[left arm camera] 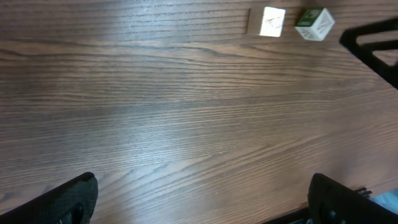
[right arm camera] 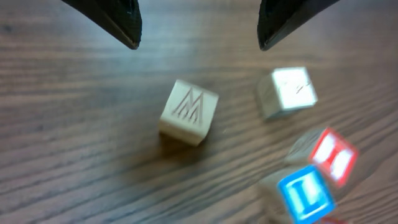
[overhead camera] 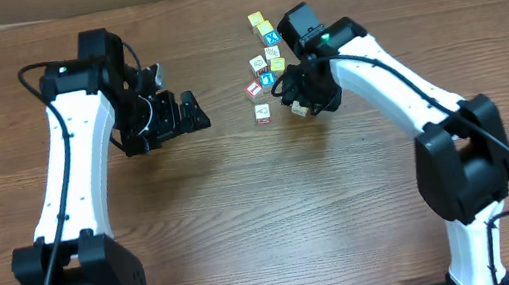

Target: Flip 4 blocks

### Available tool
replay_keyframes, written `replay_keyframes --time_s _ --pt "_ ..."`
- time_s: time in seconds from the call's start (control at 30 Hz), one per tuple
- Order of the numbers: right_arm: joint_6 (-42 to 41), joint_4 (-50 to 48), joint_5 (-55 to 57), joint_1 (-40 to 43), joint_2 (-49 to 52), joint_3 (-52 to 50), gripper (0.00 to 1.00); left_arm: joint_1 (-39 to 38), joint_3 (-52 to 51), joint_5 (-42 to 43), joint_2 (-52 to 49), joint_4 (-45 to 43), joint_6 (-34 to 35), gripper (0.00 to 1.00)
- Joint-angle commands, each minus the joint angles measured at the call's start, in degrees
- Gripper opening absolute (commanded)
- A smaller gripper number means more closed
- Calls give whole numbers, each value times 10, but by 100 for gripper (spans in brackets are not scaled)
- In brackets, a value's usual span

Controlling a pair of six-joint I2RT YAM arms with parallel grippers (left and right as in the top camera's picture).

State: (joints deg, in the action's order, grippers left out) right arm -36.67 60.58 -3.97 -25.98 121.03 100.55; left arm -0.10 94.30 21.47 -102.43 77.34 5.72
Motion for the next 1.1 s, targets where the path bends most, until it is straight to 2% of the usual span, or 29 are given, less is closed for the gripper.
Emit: replay_keyframes --time_s 0.0,0.13,0.6,0.7,0.73,0.8,0.93,1.07 --pt "-29 -16 33 0 18 14 61 4 10 5 -22 -1 -4 100" --pt "-54 -39 40 0 33 5 61 4 10 4 -40 -1 -4 100" --pt "-56 -176 39 -1 35 -102 59 4 10 4 -54 -16 -4 100" --pt "-56 -187 39 -2 35 -115 44 4 10 4 -54 -16 -4 100" --pt "-56 -187 39 -2 35 -115 34 4 10 4 -54 -16 -4 100" --pt "-56 -184 39 -2 34 -113 21 4 10 4 -54 -15 -4 100" --pt "-55 -141 39 -1 29 -87 22 4 10 4 -54 -15 -4 100" --pt "-48 -26 37 -3 11 -15 21 4 10 4 -54 -16 -4 100"
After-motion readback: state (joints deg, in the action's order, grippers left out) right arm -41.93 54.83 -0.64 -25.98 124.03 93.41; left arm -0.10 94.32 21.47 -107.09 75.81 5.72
